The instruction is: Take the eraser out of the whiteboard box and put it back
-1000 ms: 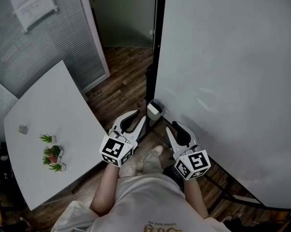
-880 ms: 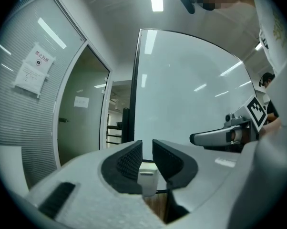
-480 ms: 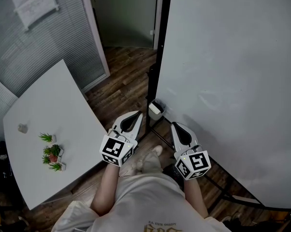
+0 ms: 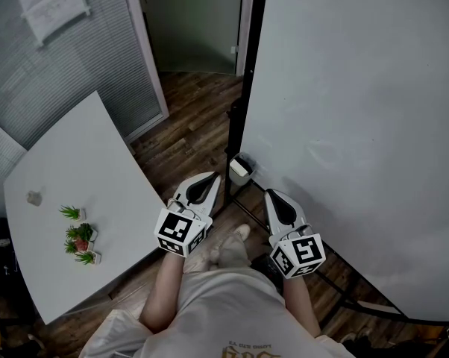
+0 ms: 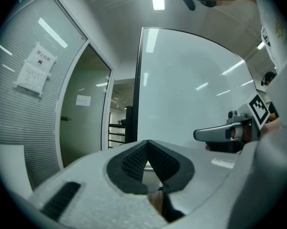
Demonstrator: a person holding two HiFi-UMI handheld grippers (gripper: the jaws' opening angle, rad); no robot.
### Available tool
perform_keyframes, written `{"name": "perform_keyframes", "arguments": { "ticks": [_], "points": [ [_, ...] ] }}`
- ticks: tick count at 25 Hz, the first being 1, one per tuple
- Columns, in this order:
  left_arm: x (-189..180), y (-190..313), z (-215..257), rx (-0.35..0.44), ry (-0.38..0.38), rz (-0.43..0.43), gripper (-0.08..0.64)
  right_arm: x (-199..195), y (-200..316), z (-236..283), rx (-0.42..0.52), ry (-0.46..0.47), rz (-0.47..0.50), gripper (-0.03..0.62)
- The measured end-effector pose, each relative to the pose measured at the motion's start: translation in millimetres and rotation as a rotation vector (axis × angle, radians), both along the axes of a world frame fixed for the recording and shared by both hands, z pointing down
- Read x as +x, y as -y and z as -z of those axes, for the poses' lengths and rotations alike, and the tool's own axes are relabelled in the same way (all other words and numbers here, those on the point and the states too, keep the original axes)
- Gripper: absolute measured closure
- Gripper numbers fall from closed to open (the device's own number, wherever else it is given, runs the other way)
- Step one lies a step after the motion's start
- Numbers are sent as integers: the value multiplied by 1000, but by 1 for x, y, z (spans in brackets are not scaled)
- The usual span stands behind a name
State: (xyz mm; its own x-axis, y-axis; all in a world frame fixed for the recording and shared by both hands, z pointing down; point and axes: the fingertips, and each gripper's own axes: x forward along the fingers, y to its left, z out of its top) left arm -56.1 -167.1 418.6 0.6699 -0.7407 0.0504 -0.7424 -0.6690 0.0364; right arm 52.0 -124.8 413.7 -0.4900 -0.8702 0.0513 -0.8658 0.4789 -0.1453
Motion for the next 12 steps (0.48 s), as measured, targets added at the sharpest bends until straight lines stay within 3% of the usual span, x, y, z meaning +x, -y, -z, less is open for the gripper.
{"name": "perform_keyframes", "arguments": {
  "ticks": [12],
  "points": [
    [-4,5,-4,-14,3,10,561,1,2,-2,-4,-14,0,581]
  ]
}}
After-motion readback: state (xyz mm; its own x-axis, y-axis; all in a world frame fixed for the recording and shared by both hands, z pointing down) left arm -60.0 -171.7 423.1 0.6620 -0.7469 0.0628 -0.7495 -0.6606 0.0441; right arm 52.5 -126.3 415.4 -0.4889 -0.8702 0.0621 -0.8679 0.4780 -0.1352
